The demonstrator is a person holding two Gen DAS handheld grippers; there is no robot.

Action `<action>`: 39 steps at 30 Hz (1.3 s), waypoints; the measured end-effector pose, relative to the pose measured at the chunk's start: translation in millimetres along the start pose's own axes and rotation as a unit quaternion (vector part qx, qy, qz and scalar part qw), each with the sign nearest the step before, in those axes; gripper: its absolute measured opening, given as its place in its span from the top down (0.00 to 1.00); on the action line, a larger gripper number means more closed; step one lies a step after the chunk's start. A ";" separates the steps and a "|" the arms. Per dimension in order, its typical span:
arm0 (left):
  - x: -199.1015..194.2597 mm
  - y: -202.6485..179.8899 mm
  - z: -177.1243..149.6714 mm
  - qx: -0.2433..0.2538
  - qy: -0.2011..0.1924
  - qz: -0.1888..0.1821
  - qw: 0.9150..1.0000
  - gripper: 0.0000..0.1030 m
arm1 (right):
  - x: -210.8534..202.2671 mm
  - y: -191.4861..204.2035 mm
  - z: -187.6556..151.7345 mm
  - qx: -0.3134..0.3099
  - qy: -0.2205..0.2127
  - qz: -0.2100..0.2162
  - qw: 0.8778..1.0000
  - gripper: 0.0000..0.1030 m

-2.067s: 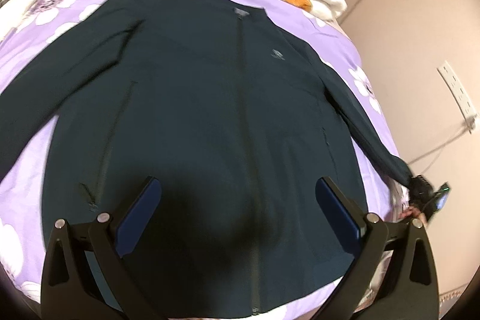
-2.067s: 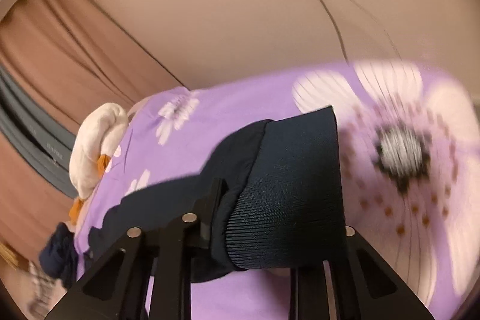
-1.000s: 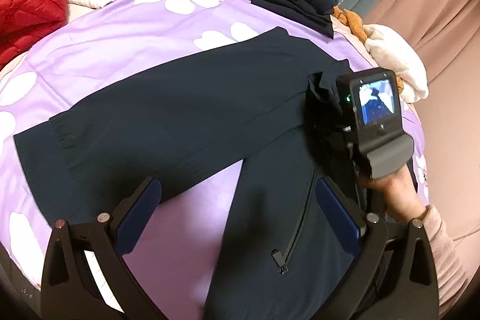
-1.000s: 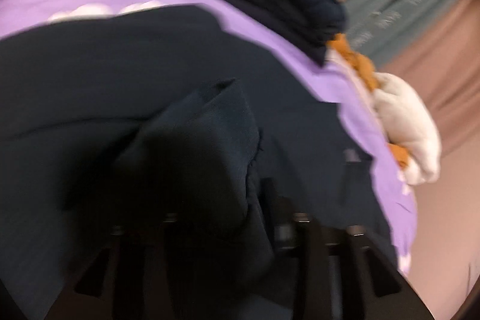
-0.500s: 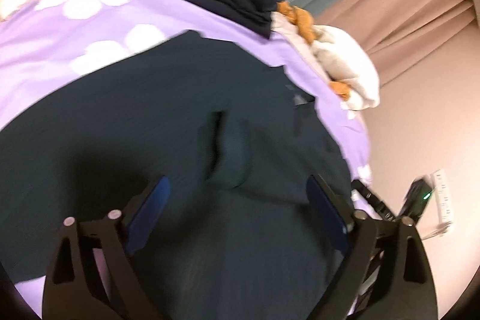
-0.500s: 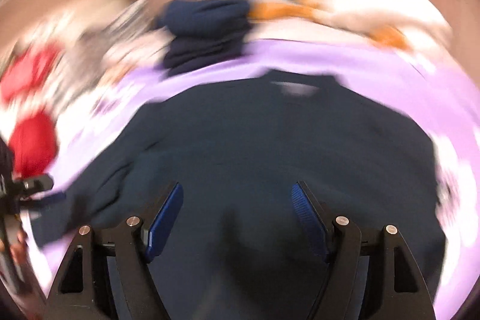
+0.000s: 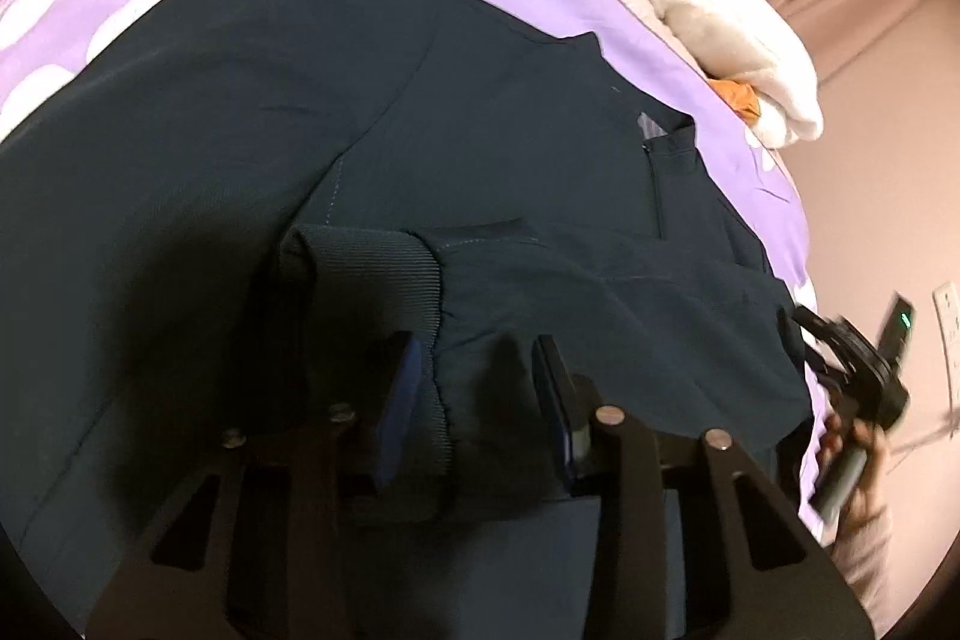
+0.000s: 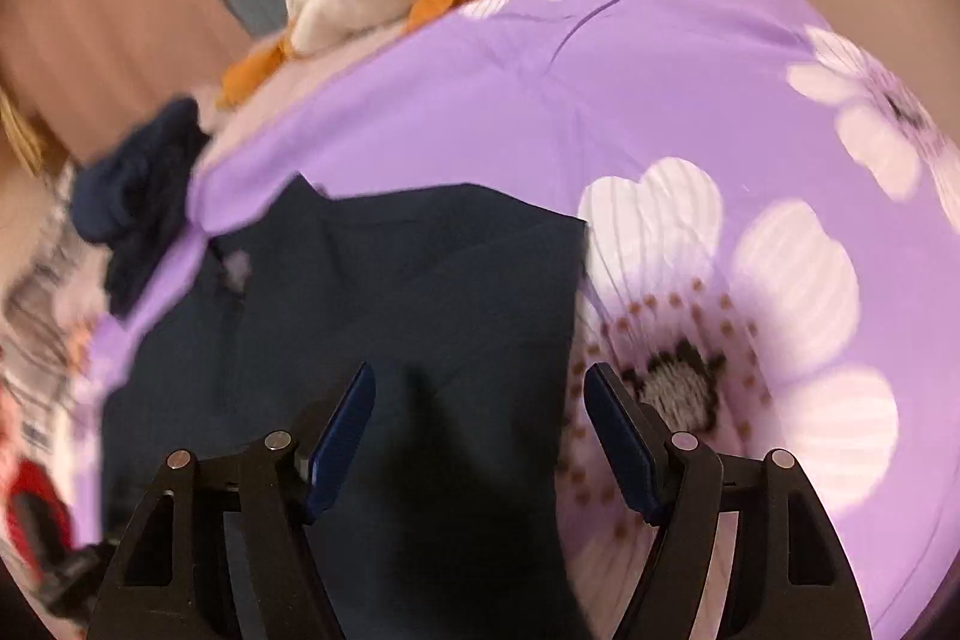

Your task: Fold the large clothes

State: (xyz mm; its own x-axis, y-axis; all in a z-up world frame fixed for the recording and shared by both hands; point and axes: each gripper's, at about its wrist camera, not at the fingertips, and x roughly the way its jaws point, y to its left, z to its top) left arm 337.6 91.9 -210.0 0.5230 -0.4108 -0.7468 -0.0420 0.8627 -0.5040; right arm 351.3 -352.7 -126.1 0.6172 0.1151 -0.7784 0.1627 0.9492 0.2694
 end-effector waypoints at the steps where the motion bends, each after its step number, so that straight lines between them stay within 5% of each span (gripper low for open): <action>1: -0.3 -0.9 0.6 0.002 0.001 0.002 1.000 0.63 | 7.6 2.1 1.7 -0.011 0.011 -0.002 1.000 0.56; 2: -0.6 -1.9 2.3 0.006 0.003 0.004 1.000 0.61 | 11.6 1.7 0.8 -0.014 0.018 -0.009 1.000 0.87; 6: -2.5 -13.6 8.5 0.034 -0.012 0.017 0.999 0.41 | 2.5 -27.2 -0.7 0.032 -0.029 0.024 0.999 0.96; 10: 22.1 -9.1 9.1 0.037 0.000 0.027 0.999 0.39 | 21.0 -63.6 -7.3 0.096 -0.017 0.035 0.995 0.95; 13: 23.8 -3.8 11.6 0.026 -0.011 0.015 0.999 0.41 | 13.1 -51.0 -9.1 0.076 -0.029 0.004 0.997 0.91; 14: 23.3 -2.4 12.4 0.023 -0.009 0.015 1.000 0.42 | 4.9 -47.6 -8.9 0.073 -0.040 -0.015 0.996 0.79; 16: 21.8 0.7 14.4 0.017 -0.004 0.009 1.000 0.44 | -24.2 -31.0 -9.6 0.045 -0.101 -0.053 0.992 0.69; 18: 18.2 6.7 17.2 0.002 -0.001 -0.009 1.000 0.45 | -48.3 -4.5 -15.7 0.000 -0.142 -0.034 0.989 0.69; 22: -5.6 21.2 14.1 -0.043 -0.005 -0.043 0.998 0.44 | -36.6 31.0 -43.0 -0.084 -0.072 0.043 0.993 0.69; 25: -47.9 33.5 -0.5 -0.053 -0.038 -0.046 0.997 0.35 | 8.7 45.5 -67.5 -0.147 0.005 -0.019 0.989 0.69; 29: -124.6 77.4 -41.3 -0.093 -0.079 -0.045 0.992 0.34 | 17.1 60.6 -78.3 -0.178 -0.014 -0.072 0.981 0.66; 33: -199.8 133.0 -96.4 -0.155 -0.124 -0.024 0.980 0.27 | -11.9 71.2 -78.8 -0.120 -0.023 -0.017 0.992 0.65; 35: -236.5 159.5 -125.9 -0.182 -0.145 -0.001 0.972 0.27 | -33.9 76.5 -89.1 -0.116 -0.040 0.024 0.992 0.56; 39: -298.0 215.2 -183.2 -0.256 -0.189 0.020 0.948 0.27 | -74.6 94.4 -127.8 -0.128 -0.057 0.102 0.985 0.52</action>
State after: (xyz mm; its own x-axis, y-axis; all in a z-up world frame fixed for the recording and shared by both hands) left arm 16.8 345.8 -175.4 0.7759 -0.1629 -0.6094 -0.4248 0.5793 -0.6957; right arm 222.2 -234.3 -115.1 0.7019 0.2915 -0.6499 -0.1639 0.9540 0.2509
